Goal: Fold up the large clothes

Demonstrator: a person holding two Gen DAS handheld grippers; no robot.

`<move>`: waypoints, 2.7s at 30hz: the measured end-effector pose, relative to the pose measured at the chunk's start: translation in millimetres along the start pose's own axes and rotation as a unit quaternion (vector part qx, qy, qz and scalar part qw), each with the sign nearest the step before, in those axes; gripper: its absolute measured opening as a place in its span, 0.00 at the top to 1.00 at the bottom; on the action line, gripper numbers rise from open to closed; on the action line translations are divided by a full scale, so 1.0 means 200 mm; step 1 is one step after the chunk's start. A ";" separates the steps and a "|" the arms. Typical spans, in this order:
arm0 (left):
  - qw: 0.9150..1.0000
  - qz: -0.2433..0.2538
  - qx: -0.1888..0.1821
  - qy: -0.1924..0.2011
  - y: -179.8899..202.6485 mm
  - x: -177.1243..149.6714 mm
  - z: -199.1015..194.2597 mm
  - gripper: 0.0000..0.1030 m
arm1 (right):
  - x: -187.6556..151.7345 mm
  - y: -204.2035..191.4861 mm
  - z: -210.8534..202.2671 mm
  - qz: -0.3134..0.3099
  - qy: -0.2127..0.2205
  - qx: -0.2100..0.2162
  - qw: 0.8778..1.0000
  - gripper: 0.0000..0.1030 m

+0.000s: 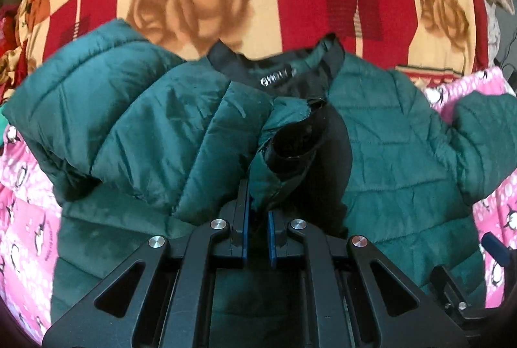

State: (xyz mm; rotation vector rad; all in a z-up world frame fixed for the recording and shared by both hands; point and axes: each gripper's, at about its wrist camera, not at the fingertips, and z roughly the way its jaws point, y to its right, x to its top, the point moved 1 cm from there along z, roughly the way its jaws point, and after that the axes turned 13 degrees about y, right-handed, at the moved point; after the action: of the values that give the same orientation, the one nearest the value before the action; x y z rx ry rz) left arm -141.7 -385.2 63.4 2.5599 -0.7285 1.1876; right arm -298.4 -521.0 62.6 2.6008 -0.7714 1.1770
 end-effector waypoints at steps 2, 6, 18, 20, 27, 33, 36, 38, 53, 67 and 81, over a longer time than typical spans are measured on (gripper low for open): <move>1.000 0.005 0.001 0.001 0.01 -0.02 0.00 0.92 | -0.01 0.01 0.01 0.003 -0.004 -0.001 1.000 0.00; 1.000 0.003 -0.008 -0.005 0.02 -0.03 0.00 0.87 | -0.01 0.04 0.00 0.021 -0.006 0.002 1.000 0.00; 0.995 0.064 -0.017 0.069 -0.12 0.01 -0.44 0.34 | 0.03 0.00 -0.05 0.061 -0.012 0.053 0.997 0.00; 0.993 0.072 0.000 0.090 -0.21 0.03 -0.52 0.33 | 0.05 -0.05 -0.05 0.060 -0.011 0.069 0.996 0.00; 0.992 0.019 0.054 0.111 -0.60 0.06 -0.59 0.32 | 0.18 -0.27 0.01 0.054 -0.002 0.119 0.991 0.00; 0.988 -0.050 0.094 0.115 -0.88 0.03 -0.47 0.32 | 0.27 -0.50 0.14 0.031 -0.008 0.134 0.991 0.04; 0.987 -0.081 0.096 0.096 -0.99 0.01 -0.37 0.32 | 0.28 -0.57 0.24 0.022 -0.019 0.124 0.992 0.04; 0.987 -0.095 0.091 0.087 -1.03 -0.01 -0.31 0.32 | 0.28 -0.59 0.29 0.024 -0.026 0.121 0.992 0.04; 0.990 -0.100 0.084 0.056 -1.02 -0.04 -0.16 0.32 | 0.30 -0.64 0.32 -0.018 0.023 0.144 0.989 0.80; 0.992 -0.097 0.061 0.059 -0.91 -0.02 -0.17 0.32 | 0.41 -0.20 0.27 -0.022 0.075 0.020 0.997 0.85; 0.992 -0.106 0.033 0.057 -0.76 0.10 -0.06 0.32 | 0.50 -0.17 0.12 0.023 0.073 0.056 0.995 0.22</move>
State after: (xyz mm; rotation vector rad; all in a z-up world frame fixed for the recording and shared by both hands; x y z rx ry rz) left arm -58.2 -257.6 87.7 2.5210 -0.3869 1.2922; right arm -209.0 -538.8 121.3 2.5609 -0.7603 1.4462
